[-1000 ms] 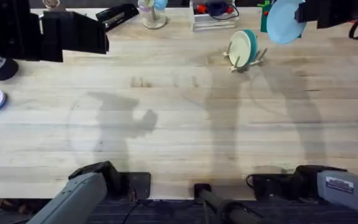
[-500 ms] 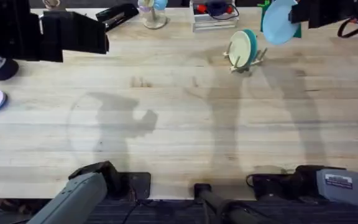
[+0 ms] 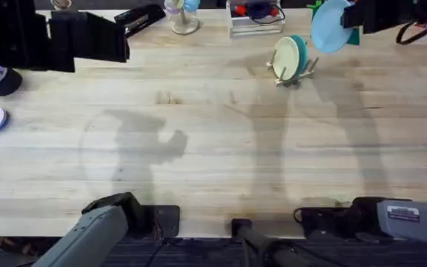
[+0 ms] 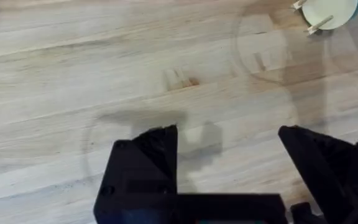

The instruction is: Pick up the plates from the table one by one and place each into a slot on the dish rack.

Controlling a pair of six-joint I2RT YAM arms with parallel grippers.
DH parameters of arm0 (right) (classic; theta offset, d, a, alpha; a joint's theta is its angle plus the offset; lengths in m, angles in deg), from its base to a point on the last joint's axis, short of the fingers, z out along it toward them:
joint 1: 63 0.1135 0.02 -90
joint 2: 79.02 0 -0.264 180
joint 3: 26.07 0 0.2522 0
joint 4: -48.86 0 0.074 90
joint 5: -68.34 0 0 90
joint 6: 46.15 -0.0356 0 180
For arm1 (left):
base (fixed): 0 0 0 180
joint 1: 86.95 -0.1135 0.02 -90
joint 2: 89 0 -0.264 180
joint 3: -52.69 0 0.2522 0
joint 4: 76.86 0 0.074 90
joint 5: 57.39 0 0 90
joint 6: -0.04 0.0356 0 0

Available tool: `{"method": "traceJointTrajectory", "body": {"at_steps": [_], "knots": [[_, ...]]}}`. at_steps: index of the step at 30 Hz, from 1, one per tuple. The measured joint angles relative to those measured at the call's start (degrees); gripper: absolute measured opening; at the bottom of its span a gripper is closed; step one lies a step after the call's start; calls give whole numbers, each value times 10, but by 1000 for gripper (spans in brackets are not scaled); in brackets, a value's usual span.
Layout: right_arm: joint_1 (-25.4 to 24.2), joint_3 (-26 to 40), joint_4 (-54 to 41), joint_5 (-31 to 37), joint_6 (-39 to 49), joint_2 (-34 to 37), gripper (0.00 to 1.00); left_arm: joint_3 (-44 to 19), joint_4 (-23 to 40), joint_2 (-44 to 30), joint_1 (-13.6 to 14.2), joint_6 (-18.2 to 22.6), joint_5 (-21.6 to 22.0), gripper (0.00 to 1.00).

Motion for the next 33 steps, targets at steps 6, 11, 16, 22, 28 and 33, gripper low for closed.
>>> {"method": "traceJointTrajectory", "body": {"at_steps": [6,11,16,22,28,33], "knots": [[0,0,6,0,0,12,30,0,0,0,0,0,0,993],[0,0,18,0,0,17,30,0,0,0,0,0,0,993],[0,0,22,0,0,25,30,0,0,0,0,0,0,993],[0,0,23,0,0,49,30,0,0,0,0,0,0,993],[0,0,34,0,0,68,30,0,0,0,0,0,0,993],[0,0,37,0,0,73,30,0,0,0,0,0,0,993]]}}
